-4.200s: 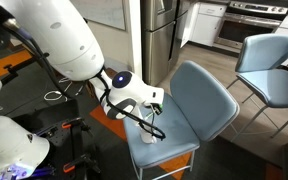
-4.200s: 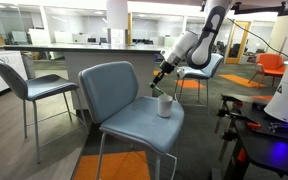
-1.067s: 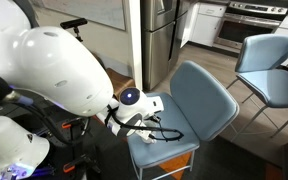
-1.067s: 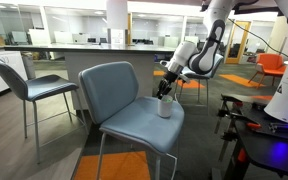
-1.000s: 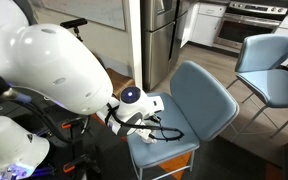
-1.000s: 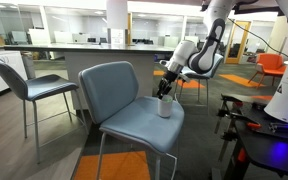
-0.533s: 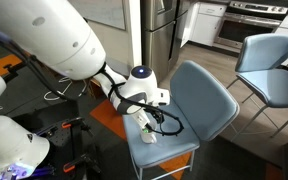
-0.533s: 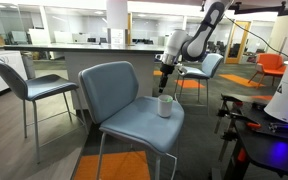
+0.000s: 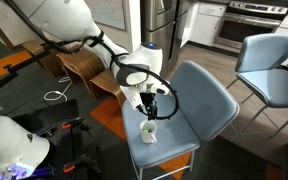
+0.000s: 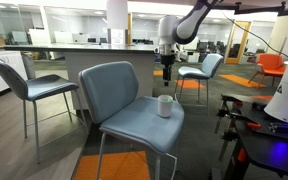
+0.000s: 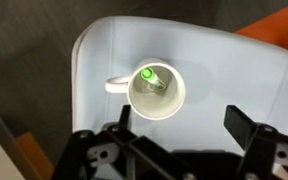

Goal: Pick the marker on the chair and put it in the mug

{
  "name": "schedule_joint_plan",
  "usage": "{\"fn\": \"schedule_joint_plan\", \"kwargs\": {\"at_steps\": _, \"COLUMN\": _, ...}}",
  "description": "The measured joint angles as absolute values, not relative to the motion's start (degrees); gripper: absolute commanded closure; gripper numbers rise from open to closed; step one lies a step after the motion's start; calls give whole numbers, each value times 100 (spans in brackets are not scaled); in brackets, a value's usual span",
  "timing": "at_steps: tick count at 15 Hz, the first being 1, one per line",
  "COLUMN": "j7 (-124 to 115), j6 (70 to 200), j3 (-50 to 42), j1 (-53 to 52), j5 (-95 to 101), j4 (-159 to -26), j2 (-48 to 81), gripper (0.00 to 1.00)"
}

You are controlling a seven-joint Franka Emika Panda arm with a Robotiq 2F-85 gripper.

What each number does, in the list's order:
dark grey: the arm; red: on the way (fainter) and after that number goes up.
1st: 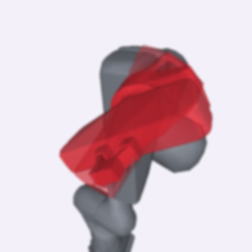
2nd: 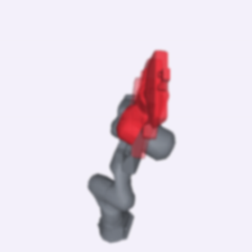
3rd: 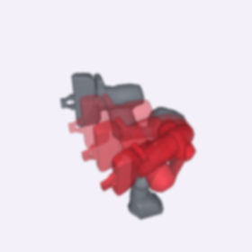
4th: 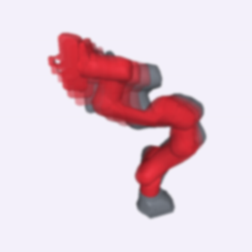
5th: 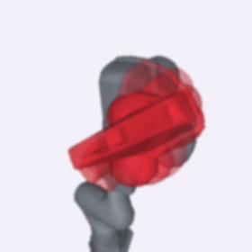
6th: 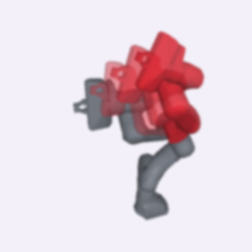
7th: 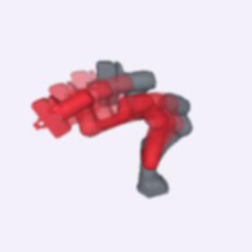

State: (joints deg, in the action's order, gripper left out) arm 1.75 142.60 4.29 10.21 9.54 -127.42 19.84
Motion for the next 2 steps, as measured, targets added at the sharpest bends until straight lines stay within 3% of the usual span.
{"fn": "schedule_joint_plan", "kwargs": {"at_steps": 2, "j7": 169, "j6": 14033, "j3": 262, "j1": 804, "j5": 952, "j4": -12684, "j2": 1886, "gripper": 0}}
